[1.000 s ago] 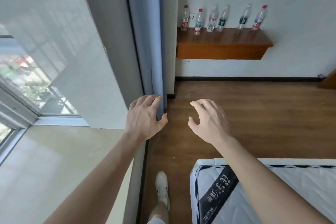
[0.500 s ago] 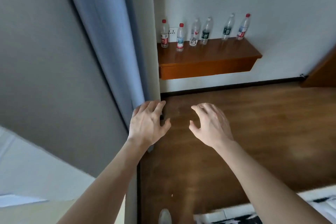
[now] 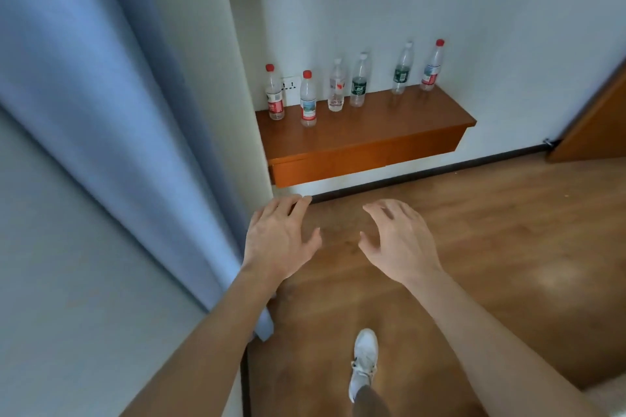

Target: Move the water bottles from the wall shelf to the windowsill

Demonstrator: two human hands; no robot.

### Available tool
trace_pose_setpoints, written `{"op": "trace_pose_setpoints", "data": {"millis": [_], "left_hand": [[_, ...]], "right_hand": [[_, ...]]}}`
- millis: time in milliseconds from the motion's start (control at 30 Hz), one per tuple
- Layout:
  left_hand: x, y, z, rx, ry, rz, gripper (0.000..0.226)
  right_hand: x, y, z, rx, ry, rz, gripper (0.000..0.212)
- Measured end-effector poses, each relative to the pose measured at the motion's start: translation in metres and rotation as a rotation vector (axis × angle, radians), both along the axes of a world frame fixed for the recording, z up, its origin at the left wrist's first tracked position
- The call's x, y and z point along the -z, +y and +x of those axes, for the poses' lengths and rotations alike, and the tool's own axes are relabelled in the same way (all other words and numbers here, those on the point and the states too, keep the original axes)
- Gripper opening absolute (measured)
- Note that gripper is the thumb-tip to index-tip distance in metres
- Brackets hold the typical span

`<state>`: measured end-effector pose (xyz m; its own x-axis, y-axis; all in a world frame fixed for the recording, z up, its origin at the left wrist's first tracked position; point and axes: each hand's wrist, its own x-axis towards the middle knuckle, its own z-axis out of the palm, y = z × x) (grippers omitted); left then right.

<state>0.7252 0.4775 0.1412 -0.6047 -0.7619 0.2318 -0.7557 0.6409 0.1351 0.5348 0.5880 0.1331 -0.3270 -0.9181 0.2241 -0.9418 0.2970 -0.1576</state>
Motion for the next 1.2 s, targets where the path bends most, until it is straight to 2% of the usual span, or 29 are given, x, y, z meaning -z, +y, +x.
{"op": "trace_pose_setpoints", "data": {"millis": [533,867,1200], "left_hand": [[0.004,-0.203,-0.205,-0.178,-0.05,0.075,0.064],[0.022,-0.307,-0.252,-0.294,-0.104,0.109,0.068],[0.053,-0.439,-0.281,-0.426,-0.012,0.168,0.068]], "right_hand": [[-0.01,-0.22,-0.225,-0.118,-0.032,-0.037,0.05],[0.009,-0.334,-0.287,-0.177,-0.072,0.006,0.055],[0.037,-0.484,-0.341,-0.225,-0.059,0.016,0.054]]}}
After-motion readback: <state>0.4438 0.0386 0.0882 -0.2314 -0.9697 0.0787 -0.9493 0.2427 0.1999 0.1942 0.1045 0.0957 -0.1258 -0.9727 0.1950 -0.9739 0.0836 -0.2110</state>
